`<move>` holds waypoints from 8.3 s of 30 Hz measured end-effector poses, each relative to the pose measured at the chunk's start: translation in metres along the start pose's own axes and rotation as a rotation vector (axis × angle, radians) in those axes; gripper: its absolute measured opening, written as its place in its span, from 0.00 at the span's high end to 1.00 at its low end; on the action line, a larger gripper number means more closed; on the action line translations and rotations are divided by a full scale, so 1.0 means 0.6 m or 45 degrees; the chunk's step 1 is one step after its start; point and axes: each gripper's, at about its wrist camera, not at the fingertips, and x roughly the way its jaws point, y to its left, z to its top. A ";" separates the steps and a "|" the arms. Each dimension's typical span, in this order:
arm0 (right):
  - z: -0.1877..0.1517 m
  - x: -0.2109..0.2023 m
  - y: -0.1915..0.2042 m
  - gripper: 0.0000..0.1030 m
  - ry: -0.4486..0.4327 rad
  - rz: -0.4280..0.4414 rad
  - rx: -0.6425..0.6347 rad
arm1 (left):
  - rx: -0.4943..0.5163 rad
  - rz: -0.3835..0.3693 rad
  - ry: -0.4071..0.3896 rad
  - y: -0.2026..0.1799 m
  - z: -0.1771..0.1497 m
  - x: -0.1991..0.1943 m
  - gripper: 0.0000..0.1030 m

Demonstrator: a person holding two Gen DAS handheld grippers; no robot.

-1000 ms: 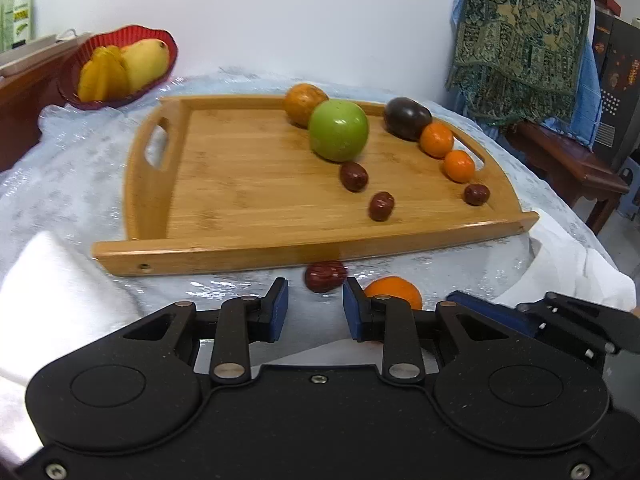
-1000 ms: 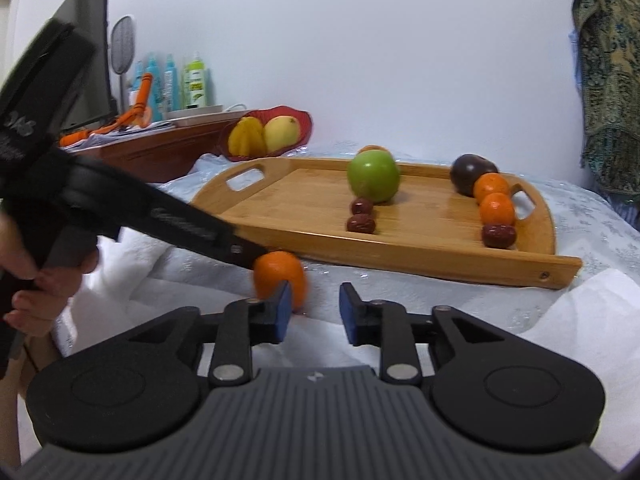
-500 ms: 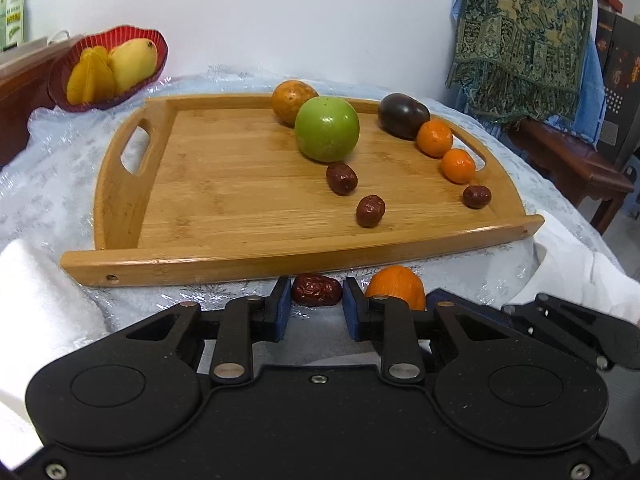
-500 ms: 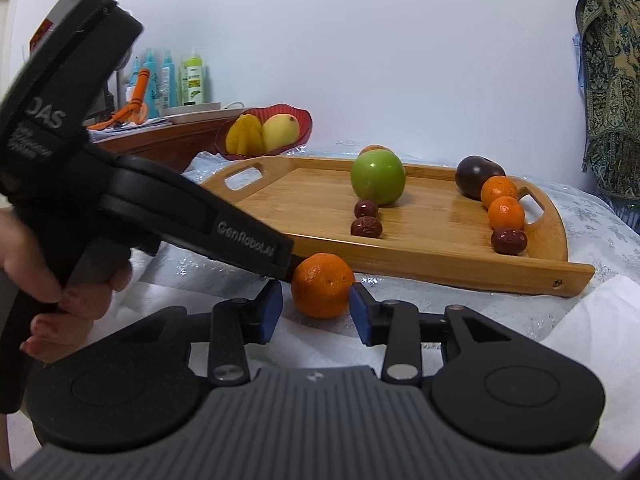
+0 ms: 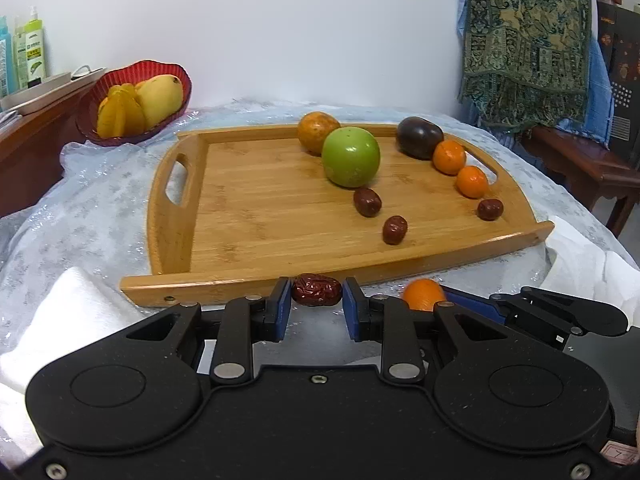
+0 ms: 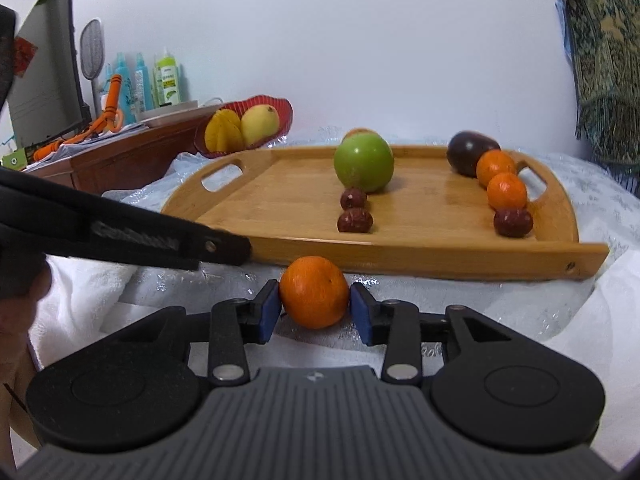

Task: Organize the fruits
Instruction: 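Close the left tool on the red date while the right tool grasps the tangerine, then carry the red date with the left tool while the right tool carries the tangerine over the tray, then open the left tool to set the date on the tray while the right tool releases the tangerine, then withdraw both open tools from the tray back over the sheet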

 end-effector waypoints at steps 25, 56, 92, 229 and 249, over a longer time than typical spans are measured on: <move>0.075 -0.030 -0.032 0.60 -0.157 -0.136 -0.010 | -0.117 0.041 -0.056 0.034 0.049 0.003 0.75; 0.196 0.126 -0.114 0.60 -0.118 -0.242 0.054 | -0.120 0.063 0.011 0.089 0.194 0.176 0.75; 0.173 0.188 -0.117 0.59 0.073 -0.374 0.092 | -0.146 0.079 0.078 0.081 0.176 0.245 0.75; 0.174 0.063 -0.075 0.00 -0.072 -0.461 0.001 | -0.137 0.147 0.066 0.073 0.154 0.105 0.03; 0.135 0.002 -0.073 0.00 -0.065 -0.481 0.052 | -0.139 0.137 0.010 0.064 0.117 0.042 0.02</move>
